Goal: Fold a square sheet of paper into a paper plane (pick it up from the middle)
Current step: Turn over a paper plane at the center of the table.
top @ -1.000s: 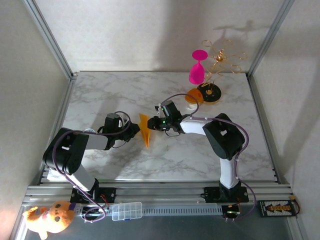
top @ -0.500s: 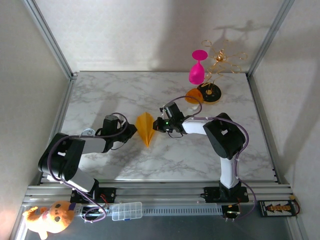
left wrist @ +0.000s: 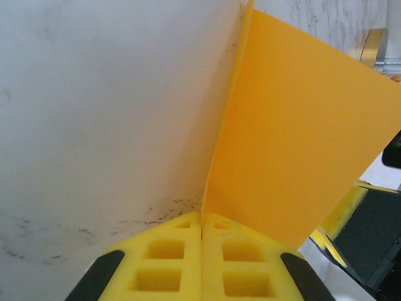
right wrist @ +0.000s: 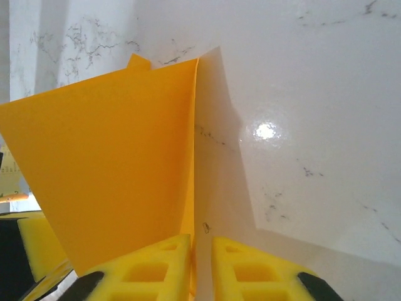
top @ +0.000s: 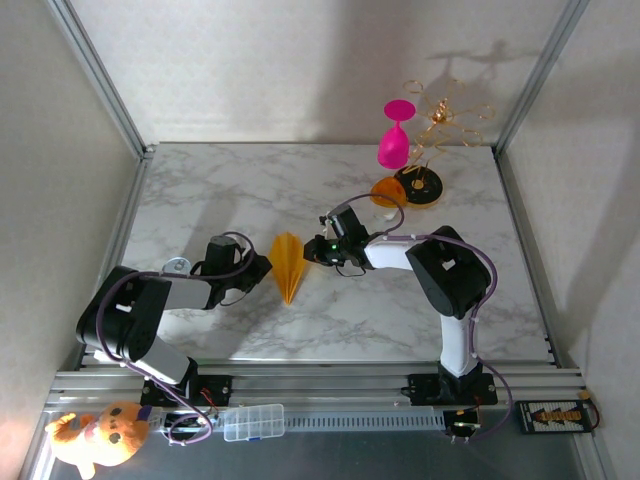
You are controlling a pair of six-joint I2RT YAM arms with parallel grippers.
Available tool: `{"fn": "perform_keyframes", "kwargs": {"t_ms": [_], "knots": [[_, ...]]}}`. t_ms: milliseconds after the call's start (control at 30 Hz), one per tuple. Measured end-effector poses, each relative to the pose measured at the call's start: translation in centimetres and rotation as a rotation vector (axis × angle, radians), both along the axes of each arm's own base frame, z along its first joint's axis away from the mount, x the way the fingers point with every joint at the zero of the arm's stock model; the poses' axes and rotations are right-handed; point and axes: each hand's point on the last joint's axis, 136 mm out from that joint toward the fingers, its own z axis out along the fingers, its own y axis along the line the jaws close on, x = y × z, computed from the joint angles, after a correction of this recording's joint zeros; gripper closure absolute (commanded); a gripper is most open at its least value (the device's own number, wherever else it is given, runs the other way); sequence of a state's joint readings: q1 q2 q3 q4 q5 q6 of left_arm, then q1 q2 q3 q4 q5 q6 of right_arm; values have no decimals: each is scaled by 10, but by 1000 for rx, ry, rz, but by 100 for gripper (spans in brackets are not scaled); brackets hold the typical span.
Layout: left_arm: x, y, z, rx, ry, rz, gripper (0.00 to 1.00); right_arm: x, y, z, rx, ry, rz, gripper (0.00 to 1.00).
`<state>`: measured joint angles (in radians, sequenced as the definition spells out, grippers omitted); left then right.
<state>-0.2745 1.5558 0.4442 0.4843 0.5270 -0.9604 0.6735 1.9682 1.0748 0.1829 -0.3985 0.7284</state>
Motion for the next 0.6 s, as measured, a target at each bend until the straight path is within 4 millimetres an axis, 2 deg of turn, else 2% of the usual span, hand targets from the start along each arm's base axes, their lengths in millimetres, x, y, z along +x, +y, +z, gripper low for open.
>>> {"fn": "perform_keyframes", "kwargs": {"t_ms": [400,600], "knots": [[2,-1,-3,19,4,-16,99,-7,3,-6,13,32,34,81],[3,-1,-4,23,9,-18,100,-9,3,-12,9,44,39,93]]}}
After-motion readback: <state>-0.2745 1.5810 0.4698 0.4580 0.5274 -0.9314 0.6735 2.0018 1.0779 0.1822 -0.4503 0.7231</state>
